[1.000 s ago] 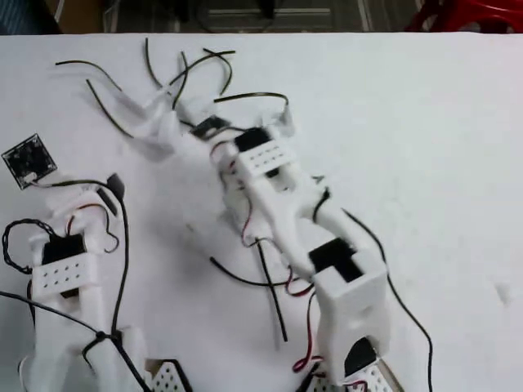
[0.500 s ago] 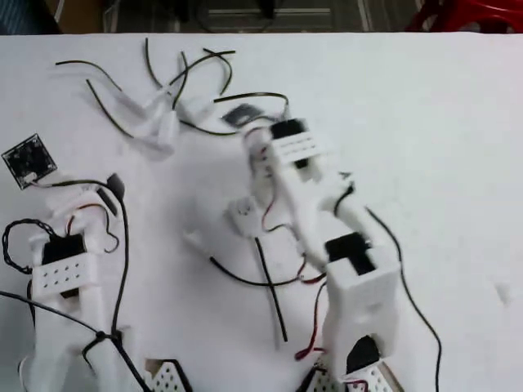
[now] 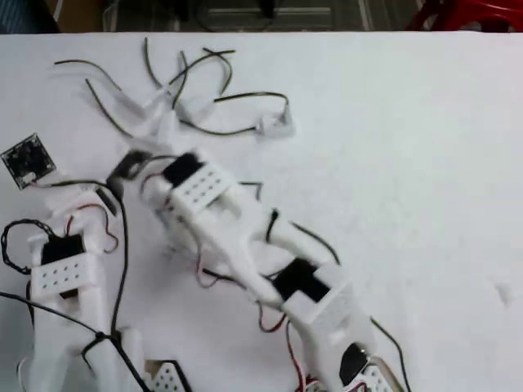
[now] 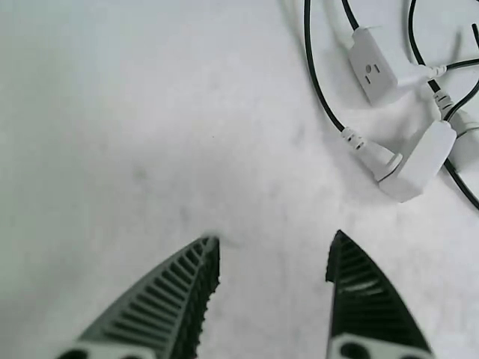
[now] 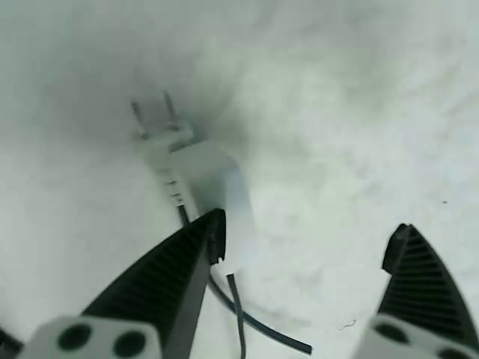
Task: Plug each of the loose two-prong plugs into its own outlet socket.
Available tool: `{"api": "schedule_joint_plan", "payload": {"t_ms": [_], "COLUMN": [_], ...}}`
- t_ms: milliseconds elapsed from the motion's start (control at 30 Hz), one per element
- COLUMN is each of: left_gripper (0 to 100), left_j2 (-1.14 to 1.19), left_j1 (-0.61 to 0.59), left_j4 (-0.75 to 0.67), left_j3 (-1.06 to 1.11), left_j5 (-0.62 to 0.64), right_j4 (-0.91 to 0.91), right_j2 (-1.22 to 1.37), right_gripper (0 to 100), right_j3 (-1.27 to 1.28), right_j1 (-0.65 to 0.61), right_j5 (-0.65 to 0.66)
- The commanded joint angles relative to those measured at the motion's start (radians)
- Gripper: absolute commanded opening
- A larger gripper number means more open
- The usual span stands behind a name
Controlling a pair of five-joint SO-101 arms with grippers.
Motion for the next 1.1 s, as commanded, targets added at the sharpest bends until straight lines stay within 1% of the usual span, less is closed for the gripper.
{"api": "schedule_joint_plan", "payload": {"t_ms": [0,67,133,233,333,533,600,733,1067], "left_gripper": [24,24,24,24,24,24,24,24,24], "left_j2": [-0.035,-0.035,-0.035,-0.035,-0.035,-0.035,-0.035,-0.035,-0.035], "left_j1": [-0.058,-0.082,-0.096,-0.097,-0.097,-0.097,-0.096,-0.094,-0.093], "left_j4": [-0.021,-0.021,-0.021,-0.021,-0.021,-0.021,-0.021,-0.021,-0.021], "left_j3": [-0.006,-0.006,-0.006,-0.006,-0.006,-0.006,-0.006,-0.006,-0.006], "left_j5": [0.037,0.086,0.107,0.107,0.106,0.106,0.106,0.106,0.107], "right_j4": [0.113,0.136,0.136,0.117,0.077,-0.064,-0.082,-0.051,0.094], "right_j2": [-0.005,0.001,0.004,0.019,0.048,0.157,0.180,0.183,0.180], "right_gripper": [33.4,33.4,33.4,33.4,33.4,33.4,33.4,33.4,33.4], "right_j3": [-0.075,-0.074,-0.034,0.017,0.038,0.034,0.026,-0.015,-0.245], "right_j1": [-0.064,-0.087,-0.102,-0.133,-0.130,0.010,0.061,0.159,0.361], "right_j5": [-0.006,-0.006,-0.008,-0.008,-0.002,0.006,0.057,0.150,0.235]}}
